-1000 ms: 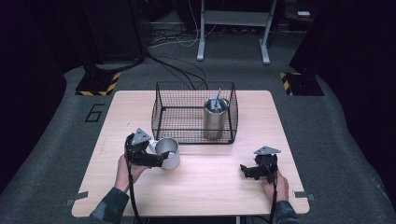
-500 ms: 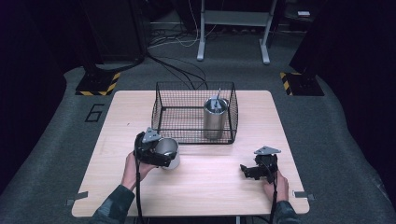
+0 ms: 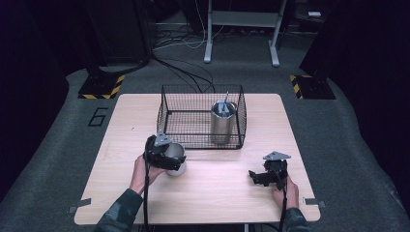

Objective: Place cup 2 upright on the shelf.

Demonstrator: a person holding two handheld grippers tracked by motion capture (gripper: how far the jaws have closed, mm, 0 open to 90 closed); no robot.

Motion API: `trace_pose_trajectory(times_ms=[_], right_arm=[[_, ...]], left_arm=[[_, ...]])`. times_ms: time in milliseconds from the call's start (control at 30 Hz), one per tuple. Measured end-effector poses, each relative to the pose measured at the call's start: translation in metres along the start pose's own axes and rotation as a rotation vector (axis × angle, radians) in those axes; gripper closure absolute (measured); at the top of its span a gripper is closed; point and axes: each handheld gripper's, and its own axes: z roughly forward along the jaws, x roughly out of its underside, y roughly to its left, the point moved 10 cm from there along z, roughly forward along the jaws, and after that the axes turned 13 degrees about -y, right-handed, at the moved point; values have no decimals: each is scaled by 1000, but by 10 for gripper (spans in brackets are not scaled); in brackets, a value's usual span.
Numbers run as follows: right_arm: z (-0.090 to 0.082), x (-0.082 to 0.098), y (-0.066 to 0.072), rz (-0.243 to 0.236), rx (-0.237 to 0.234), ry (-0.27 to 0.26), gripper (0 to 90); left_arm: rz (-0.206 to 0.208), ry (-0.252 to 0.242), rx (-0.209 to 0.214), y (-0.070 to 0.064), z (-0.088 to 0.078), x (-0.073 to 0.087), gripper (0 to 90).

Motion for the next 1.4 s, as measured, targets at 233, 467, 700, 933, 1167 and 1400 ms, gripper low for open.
trace_pose_trajectory(times_ms=[233,467,700,933,1167,1400], right_arm=[[0,0,0,0,0,0,0],[0,0,0,0,0,0,0],[0,0,0,-1,-1,0,0],[0,0,0,-1,-1,0,0],[-1,1,0,12,17,0,0],[-1,0,1,14,23,-2,0]], left_arm=[[24,-11,-17,3,5,-2,78],[7,-9,-19,6,5,1,64],[-20,6,3,7,11,8,52],[-27,-8,5,7,12,10,54],[-9,16,-10,6,13,11,61],[-3,-1,-10,5,12,11,66]])
